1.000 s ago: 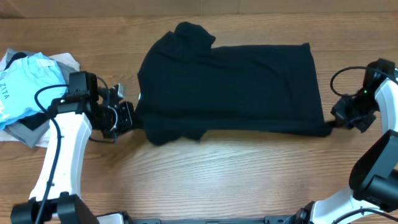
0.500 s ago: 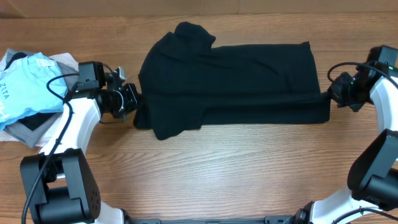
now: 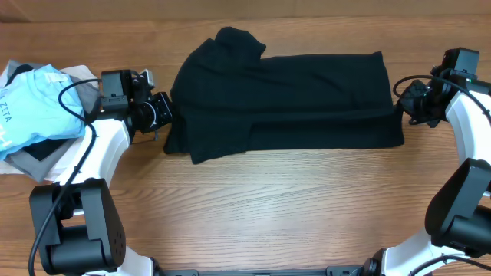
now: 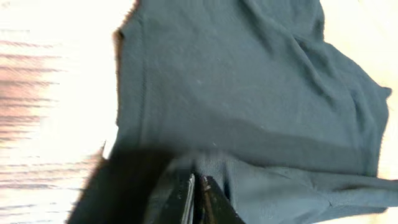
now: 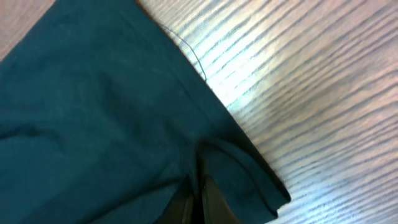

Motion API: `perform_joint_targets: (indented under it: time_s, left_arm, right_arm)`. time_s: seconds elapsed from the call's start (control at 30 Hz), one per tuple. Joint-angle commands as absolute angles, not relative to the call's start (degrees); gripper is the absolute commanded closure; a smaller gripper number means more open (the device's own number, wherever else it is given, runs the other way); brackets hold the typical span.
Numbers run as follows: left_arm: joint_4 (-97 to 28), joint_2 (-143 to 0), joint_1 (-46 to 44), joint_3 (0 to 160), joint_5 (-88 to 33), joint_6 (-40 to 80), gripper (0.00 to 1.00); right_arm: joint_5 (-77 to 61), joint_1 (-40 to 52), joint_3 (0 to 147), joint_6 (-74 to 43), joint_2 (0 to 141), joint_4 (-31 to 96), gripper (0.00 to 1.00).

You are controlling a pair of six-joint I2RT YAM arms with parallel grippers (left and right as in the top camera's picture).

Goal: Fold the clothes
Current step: 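Grasp the shirt's front edge with both grippers at left and right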

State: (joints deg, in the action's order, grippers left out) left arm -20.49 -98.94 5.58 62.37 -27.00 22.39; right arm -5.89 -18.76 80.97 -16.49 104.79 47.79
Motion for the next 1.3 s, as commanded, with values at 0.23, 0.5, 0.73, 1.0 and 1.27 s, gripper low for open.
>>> perform_joint_targets:
  time_s: [0.23,0.5,0.73,1.0,1.27]
  left_arm:
    - [-18.09,-99.77,4.01,62.37,-25.12,22.76,0.87]
    - [-22.85,-99.85,-3.31,61.65,-21.91,21.06,0.70]
    - [-23.42,-103.13,-4.54,61.34,-16.86,22.11,0.57]
    - [-21.71,-109.65,-4.54,61.36,-20.25,22.28,0.75]
    - [-21.47,-108.51,-2.48,67.02,-31.62,22.28,0.96]
  right_arm:
    - [-4.62,-18.92,81.28,-16.36,103.68,46.98,0.96]
    - [-4.62,-18.92,81.25,-16.36,103.68,47.37,0.96]
    - [-4.58,-18.92,81.25,-16.32,103.70,48.31,0.96]
    - [-4.58,-18.92,81.25,-16.32,103.70,48.58,0.96]
    - [-2.74,-18.92,81.25,-16.34,103.70,50.28,0.96]
